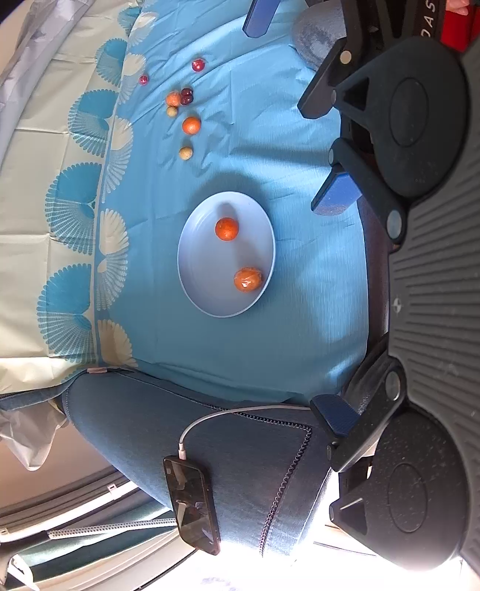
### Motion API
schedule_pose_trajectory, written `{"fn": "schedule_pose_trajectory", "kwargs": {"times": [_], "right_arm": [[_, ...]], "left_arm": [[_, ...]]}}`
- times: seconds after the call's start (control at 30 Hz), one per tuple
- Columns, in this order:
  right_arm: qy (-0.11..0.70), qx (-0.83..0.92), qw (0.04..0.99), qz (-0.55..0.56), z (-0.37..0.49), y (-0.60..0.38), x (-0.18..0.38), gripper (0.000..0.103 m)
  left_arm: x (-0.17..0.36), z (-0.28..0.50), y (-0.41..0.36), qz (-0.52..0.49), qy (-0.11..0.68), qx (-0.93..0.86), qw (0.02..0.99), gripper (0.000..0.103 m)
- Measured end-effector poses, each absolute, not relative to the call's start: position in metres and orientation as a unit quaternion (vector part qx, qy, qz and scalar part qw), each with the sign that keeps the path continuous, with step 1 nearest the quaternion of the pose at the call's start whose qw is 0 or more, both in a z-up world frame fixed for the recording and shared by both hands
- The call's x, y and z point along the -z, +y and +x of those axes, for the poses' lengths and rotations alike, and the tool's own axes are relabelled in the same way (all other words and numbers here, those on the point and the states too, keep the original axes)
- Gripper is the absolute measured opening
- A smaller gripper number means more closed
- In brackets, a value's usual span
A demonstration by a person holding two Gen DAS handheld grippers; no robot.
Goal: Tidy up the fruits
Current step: 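Lift both open tools away from the plate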
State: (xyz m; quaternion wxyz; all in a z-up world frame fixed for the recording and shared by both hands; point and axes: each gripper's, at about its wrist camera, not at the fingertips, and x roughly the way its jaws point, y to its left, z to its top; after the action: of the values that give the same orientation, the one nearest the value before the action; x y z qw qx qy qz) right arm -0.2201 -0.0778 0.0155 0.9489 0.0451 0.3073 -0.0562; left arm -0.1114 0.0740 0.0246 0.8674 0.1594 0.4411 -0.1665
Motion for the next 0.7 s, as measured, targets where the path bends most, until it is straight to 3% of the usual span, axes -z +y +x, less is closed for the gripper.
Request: {"fn": "schedule_pose_trajectory", "kwargs": {"times": [0.7], "right_arm": [[0.311, 0.064, 0.947, 0.049, -0.2210, -0.0774, -0.0131, 0.102]], "left_arm": [[-0.0228, -0.1090, 0.0717, 0.164, 0.442, 0.166, 0.866, 0.103]]}}
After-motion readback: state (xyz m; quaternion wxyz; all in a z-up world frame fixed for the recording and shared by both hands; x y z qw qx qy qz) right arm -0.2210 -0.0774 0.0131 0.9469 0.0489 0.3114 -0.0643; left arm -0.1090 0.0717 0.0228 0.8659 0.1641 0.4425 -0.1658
